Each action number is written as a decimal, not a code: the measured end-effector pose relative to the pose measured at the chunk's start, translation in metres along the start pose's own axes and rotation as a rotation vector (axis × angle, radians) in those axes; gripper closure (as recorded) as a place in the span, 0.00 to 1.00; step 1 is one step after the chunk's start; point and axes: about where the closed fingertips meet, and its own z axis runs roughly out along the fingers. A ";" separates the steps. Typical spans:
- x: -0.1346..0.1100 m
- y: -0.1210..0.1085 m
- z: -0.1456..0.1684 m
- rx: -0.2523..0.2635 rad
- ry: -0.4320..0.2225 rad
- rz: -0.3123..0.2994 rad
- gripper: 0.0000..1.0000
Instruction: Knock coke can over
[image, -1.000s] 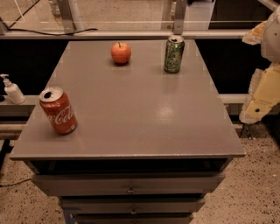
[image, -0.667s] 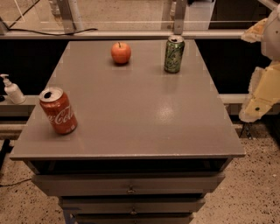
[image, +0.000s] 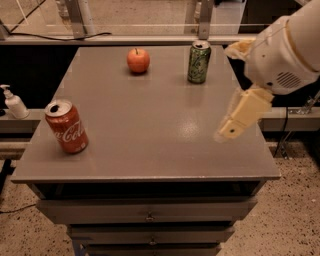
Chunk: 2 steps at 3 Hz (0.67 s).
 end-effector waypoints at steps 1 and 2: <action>-0.062 0.016 0.035 -0.075 -0.226 -0.029 0.00; -0.116 0.038 0.048 -0.167 -0.422 -0.015 0.00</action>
Offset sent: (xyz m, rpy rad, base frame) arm -0.0599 0.2254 0.0137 0.7884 0.3759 0.3171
